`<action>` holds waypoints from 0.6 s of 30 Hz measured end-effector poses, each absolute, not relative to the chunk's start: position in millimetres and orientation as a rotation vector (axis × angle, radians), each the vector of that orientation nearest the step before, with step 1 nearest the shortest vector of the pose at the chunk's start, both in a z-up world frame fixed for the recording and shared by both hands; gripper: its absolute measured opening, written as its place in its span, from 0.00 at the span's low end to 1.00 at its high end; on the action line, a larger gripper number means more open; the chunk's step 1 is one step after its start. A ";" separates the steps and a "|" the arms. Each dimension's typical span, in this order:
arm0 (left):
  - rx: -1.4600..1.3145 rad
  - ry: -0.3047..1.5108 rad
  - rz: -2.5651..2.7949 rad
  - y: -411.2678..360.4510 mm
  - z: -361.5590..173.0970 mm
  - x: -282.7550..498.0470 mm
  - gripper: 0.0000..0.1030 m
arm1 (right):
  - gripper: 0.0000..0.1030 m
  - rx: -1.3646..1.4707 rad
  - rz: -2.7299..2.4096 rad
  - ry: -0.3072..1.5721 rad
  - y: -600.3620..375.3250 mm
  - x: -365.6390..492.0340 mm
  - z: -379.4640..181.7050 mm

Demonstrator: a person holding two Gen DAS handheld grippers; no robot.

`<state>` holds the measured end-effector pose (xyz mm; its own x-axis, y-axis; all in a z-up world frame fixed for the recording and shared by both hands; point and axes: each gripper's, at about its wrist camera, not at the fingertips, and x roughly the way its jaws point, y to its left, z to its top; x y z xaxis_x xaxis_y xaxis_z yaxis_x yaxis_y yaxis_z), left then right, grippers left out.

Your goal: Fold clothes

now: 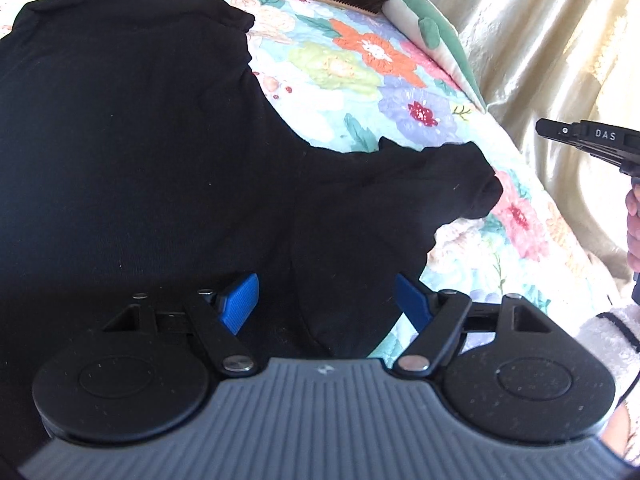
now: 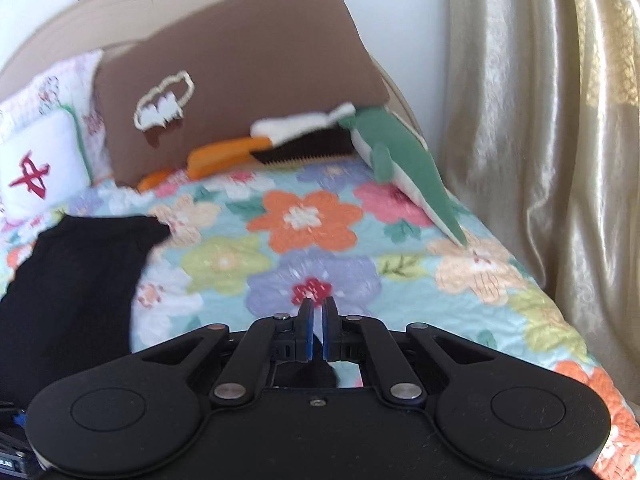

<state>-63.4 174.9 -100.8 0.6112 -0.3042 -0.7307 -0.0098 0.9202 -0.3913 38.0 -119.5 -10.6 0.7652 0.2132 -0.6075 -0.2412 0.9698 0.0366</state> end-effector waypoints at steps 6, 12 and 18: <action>-0.339 0.890 -0.161 172.2 -97.7 -64.4 0.73 | 0.07 0.055 0.279 0.799 -129.7 55.2 -32.1; -0.369 0.850 -0.174 176.3 -88.6 -65.5 0.73 | 0.43 0.145 0.270 0.902 -135.5 67.8 -49.5; -0.303 0.850 -0.149 161.6 -81.7 -55.2 0.73 | 0.55 0.406 0.339 0.967 -164.5 81.8 -62.2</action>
<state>-55.2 161.6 -81.7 0.6527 -0.2496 -0.7153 0.0092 0.9467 -0.3220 81.8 -164.5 -62.2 0.5261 0.4512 -0.7209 -0.0969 0.8739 0.4763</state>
